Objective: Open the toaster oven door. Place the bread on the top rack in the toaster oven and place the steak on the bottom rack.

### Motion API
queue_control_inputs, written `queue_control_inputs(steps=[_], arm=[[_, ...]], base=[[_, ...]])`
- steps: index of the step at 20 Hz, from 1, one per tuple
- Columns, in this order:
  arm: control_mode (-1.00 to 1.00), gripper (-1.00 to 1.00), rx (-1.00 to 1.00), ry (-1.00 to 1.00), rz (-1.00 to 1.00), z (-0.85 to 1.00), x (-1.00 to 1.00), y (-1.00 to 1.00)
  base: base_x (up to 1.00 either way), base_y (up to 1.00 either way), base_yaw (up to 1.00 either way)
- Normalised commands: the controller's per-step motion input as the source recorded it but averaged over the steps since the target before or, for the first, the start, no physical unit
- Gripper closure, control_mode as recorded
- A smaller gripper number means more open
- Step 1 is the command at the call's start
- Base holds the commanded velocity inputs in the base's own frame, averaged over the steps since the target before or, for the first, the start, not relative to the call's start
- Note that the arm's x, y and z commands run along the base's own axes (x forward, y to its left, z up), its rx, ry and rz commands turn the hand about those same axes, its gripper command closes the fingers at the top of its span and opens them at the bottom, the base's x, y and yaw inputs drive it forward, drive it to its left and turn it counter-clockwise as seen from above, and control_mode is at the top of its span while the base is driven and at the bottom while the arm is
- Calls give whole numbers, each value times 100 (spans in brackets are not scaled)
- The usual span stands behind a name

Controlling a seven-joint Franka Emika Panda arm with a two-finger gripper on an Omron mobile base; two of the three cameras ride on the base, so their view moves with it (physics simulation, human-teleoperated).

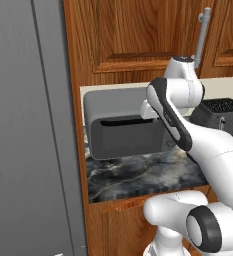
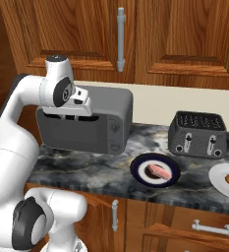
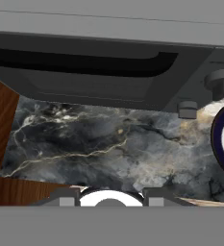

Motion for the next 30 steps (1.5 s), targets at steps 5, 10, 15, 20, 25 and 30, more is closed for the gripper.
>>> queue_control_inputs(steps=[5,10,15,20,25,30], arm=[[100,-100,0,0,0,0,0,0],[100,-100,0,0,0,0,0,0],[100,-100,0,0,0,0,0,0],[100,-100,0,0,0,0,0,0],[100,-100,0,0,0,0,0,0],[100,-100,0,0,0,0,0,0]], base=[[0,0,0],[0,0,0],[-1,-3,0],[-6,-52,0],[-9,-78,0],[-5,-73,0]])
